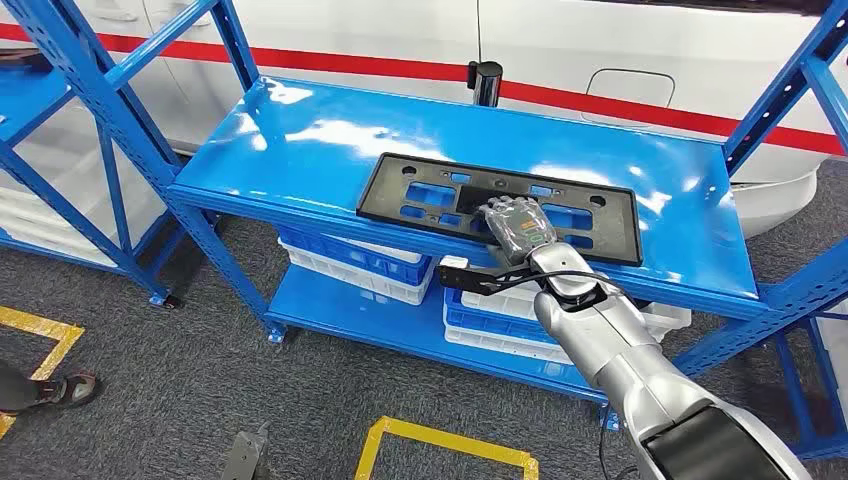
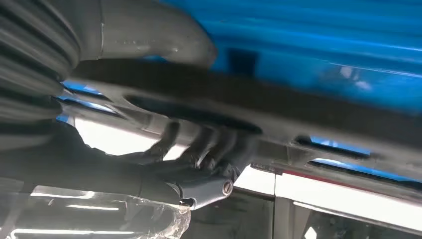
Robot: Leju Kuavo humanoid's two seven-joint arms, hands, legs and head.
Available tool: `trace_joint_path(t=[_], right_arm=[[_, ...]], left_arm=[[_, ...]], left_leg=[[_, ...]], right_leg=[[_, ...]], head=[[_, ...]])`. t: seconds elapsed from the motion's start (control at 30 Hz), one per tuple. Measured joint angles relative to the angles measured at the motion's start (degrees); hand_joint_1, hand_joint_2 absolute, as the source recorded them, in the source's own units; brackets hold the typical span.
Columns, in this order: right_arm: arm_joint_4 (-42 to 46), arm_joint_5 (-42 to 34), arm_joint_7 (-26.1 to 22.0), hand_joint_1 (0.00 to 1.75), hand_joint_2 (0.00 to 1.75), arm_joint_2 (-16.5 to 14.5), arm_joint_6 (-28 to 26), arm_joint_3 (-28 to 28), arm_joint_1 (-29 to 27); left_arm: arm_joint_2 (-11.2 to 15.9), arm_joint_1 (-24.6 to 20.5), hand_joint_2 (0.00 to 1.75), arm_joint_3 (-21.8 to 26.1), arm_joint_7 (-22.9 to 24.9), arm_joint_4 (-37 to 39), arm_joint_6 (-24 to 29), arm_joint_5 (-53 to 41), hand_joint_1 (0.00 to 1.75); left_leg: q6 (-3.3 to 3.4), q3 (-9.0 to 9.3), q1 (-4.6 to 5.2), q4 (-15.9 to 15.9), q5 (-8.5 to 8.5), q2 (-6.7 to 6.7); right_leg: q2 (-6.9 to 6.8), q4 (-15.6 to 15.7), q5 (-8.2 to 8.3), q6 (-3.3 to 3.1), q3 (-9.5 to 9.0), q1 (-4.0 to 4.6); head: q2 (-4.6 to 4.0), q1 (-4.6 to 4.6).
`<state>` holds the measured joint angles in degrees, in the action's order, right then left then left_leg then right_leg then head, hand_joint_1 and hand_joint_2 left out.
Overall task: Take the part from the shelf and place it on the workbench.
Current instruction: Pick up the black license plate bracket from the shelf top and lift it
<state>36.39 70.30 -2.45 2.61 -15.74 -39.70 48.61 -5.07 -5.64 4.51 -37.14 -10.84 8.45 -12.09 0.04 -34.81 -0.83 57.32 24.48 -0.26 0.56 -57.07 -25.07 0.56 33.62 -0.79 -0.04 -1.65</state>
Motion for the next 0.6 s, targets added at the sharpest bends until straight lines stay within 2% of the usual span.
trace_joint_path(t=[0.03,0.07,0.1,0.23,0.4,0.6], right_arm=[[-0.1,0.0,0.0,1.66,1.75,0.0,-0.1,0.0,0.0],[-0.2,0.1,0.0,1.67,1.75,0.0,-0.2,0.0,0.1],[-0.3,0.1,-0.2,1.68,1.75,0.0,-0.3,0.0,0.3],[0.0,-0.3,-1.1,1.67,1.75,0.0,0.4,0.0,1.2],[2.7,-1.4,-1.9,1.64,1.75,0.6,1.4,0.0,1.7],[11.4,-4.5,-2.2,1.64,1.75,5.2,3.3,1.1,2.0]], left_arm=[[0.0,0.0,1.16,0.1,0.1,0.0,0.0,0.0,0.0],[-0.1,0.1,1.31,0.3,0.2,0.0,0.0,0.0,0.0],[-0.1,0.2,1.75,0.5,0.4,0.0,-0.1,0.0,0.0],[-0.3,0.4,1.75,1.2,1.0,0.0,-0.3,0.1,0.0],[-0.5,0.5,1.75,1.5,1.5,0.1,-0.6,-0.2,0.0],[-0.5,0.5,1.75,2.0,2.0,0.1,-1.2,-1.4,0.0]], left_leg=[[0.07,0.03,0.0,-0.1,-0.12,-0.02],[0.1,0.04,0.07,-0.2,-0.18,-0.01],[0.27,0.04,0.26,-0.2,-0.29,-0.04],[1.1,-0.04,1.13,-0.2,-0.47,-0.16],[1.63,-0.33,1.41,-0.2,-0.62,-0.27],[2.04,-0.61,1.63,-0.2,-0.72,-0.46]], right_leg=[[0.0,-0.1,-0.13,-0.02,0.05,0.15],[0.0,-0.1,-0.13,-0.04,0.04,0.27],[-0.01,-0.1,-0.15,0.03,0.04,0.37],[-0.04,0.1,0.05,0.53,-0.03,0.19],[-0.1,0.6,0.36,1.07,-0.02,-0.11],[-0.33,0.7,0.49,1.3,0.12,-0.32]], head=[[0.0,0.0],[0.0,0.08],[0.0,0.16],[0.0,0.25],[0.0,0.26],[0.0,0.25]])
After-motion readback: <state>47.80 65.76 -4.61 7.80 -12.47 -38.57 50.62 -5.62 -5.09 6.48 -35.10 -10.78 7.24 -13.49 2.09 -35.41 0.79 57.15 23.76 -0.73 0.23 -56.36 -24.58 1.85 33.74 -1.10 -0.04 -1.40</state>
